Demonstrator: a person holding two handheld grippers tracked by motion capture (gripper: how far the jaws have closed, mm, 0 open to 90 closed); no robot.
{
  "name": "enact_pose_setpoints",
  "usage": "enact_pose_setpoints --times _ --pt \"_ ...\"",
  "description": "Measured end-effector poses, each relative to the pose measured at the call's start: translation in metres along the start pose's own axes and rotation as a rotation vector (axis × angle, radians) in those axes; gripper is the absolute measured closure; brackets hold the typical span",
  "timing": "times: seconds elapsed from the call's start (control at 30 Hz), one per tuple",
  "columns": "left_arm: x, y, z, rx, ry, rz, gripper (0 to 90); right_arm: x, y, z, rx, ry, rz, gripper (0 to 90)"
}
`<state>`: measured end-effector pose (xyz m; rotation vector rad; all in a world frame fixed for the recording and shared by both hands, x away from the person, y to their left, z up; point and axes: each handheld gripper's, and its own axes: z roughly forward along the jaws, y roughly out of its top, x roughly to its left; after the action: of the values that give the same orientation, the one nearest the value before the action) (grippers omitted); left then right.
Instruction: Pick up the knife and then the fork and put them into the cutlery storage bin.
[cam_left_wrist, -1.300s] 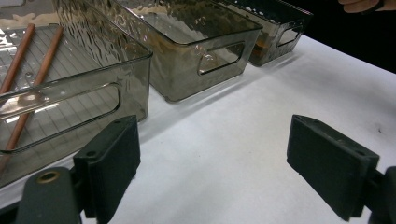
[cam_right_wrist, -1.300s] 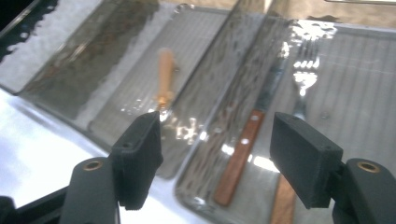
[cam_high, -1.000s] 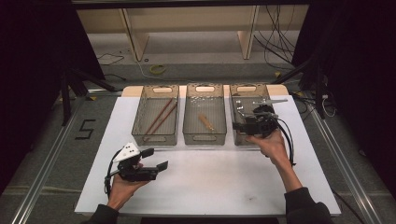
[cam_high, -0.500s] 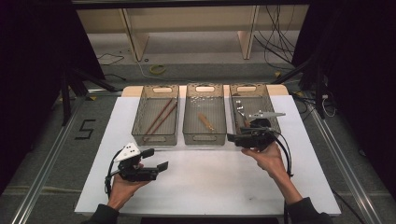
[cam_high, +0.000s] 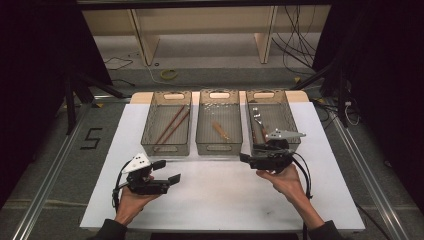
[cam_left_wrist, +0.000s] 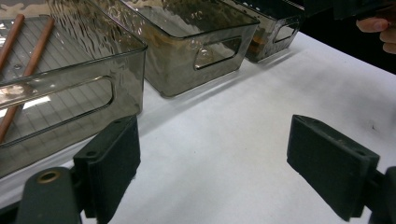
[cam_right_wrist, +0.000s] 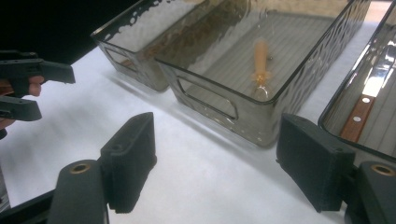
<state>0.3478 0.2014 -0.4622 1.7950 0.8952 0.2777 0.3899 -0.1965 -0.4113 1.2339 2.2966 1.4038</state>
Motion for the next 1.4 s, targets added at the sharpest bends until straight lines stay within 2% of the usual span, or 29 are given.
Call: enact_pose_setpoints --times 0.3,0.6,0.83,1.03,1.13,1.4 --pt "0.000 0.000 0.000 0.001 -0.005 -0.003 16.6 0.005 -0.016 -0.011 -0.049 0.025 -0.014 28.0" --pt "0.000 -0.001 0.000 0.003 -0.009 -0.010 16.6 0.008 -0.033 -0.017 -0.069 0.025 -0.025 27.6" --pt "0.000 -0.001 -0.001 0.005 -0.013 -0.013 16.6 0.009 -0.047 -0.026 -0.106 0.041 -0.027 27.9" --pt "-0.001 -0.001 -0.001 0.005 -0.022 -0.016 16.6 0.008 -0.062 -0.031 -0.114 0.032 -0.026 27.6" --pt "-0.002 -0.001 -0.001 0.003 -0.024 -0.017 16.6 0.007 -0.067 -0.033 -0.118 0.016 -0.045 27.6" --pt "-0.003 -0.001 -0.001 0.008 -0.035 -0.015 16.6 0.004 -0.077 -0.043 -0.137 0.004 -0.030 27.3"
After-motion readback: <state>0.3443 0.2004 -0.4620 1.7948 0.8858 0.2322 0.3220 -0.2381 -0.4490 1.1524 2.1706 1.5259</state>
